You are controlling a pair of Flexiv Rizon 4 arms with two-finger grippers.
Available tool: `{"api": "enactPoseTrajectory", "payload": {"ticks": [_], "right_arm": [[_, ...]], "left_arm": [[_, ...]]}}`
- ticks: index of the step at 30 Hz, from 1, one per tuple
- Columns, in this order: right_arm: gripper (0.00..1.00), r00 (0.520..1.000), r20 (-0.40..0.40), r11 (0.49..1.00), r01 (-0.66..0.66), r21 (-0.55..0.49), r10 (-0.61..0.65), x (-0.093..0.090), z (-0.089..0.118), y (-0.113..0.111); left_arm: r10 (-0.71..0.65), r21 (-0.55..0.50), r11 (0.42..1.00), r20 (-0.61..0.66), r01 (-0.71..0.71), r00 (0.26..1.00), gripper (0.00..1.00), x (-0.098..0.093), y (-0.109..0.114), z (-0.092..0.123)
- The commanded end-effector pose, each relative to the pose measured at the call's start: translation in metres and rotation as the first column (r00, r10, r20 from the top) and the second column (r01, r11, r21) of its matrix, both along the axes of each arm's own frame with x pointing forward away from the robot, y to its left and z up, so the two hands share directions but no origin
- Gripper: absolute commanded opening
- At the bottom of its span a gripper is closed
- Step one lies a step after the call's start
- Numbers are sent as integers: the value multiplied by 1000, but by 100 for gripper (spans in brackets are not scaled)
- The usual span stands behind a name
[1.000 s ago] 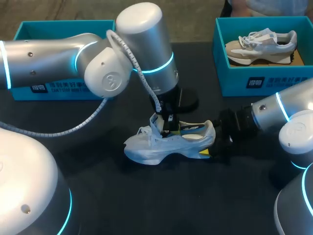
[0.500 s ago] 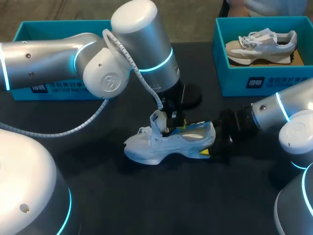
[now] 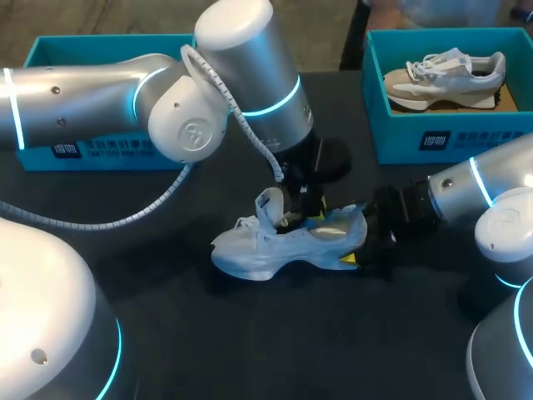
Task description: Take the shoe out of the shoebox, open the shoe tongue, remove and reinsert the insole, then place the shoe into the shoebox
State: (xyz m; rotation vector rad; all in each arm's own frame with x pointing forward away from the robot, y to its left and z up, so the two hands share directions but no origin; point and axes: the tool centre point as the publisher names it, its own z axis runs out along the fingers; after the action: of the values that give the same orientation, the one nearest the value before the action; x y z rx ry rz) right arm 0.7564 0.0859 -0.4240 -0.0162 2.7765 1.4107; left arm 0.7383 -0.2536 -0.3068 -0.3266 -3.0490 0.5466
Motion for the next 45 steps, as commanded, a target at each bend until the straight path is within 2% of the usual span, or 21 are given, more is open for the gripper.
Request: {"api": "enactPoseTrajectory", "payload": {"ticks": [1, 4, 5, 6, 17, 20, 23, 27, 29, 32, 38, 42, 45], "right_arm": [[0, 1000, -1, 1000, 0, -3, 0, 1, -5, 4], [0, 1000, -1, 1000, 0, -3, 0, 1, -5, 4], [0, 1000, -1, 1000, 0, -3, 0, 1, -5, 4], [0, 1000, -1, 1000, 0, -3, 0, 1, -5, 4], [0, 1000, -1, 1000, 0, -3, 0, 1, -5, 4], [0, 1000, -1, 1000, 0, -3, 0, 1, -5, 4], [0, 1000, -1, 1000, 0, -3, 0, 1, -5, 4], [0, 1000, -1, 1000, 0, -3, 0, 1, -5, 4], [0, 1000, -1, 1000, 0, -3, 0, 1, -5, 4], [0, 1000, -1, 1000, 0, -3, 0, 1, -5, 4], [0, 1000, -1, 1000, 0, -3, 0, 1, -5, 4], [0, 1000, -1, 1000, 0, -3, 0, 1, -5, 4], [0, 1000, -1, 1000, 0, -3, 0, 1, -5, 4]], "left_arm": [[-11, -13, 1000, -8, 11, 1000, 100, -3, 5, 5], [-17, -26, 1000, -6, 17, 1000, 99, -8, 9, 12], [-18, -29, 999, -2, 18, 1000, 92, -10, 11, 14], [-18, -30, 999, 4, 19, 1000, 89, -11, 12, 17], [-26, -38, 999, 38, 28, 999, 75, -26, 28, 33], [-30, -38, 999, 43, 32, 999, 70, -29, 30, 35], [-30, -37, 999, 48, 32, 998, 73, -30, 32, 36], [-30, -36, 999, 45, 32, 999, 66, -31, 37, 35], [-31, -33, 999, 42, 32, 999, 58, -32, 39, 35], [-32, -31, 999, 39, 33, 999, 54, -33, 40, 33], [-26, -37, 999, 41, 28, 999, 52, -33, 41, 32], [-17, -42, 999, 53, 19, 998, 58, -31, 41, 31], [-2, -63, 998, 73, 6, 997, 59, -27, 39, 28]]}}
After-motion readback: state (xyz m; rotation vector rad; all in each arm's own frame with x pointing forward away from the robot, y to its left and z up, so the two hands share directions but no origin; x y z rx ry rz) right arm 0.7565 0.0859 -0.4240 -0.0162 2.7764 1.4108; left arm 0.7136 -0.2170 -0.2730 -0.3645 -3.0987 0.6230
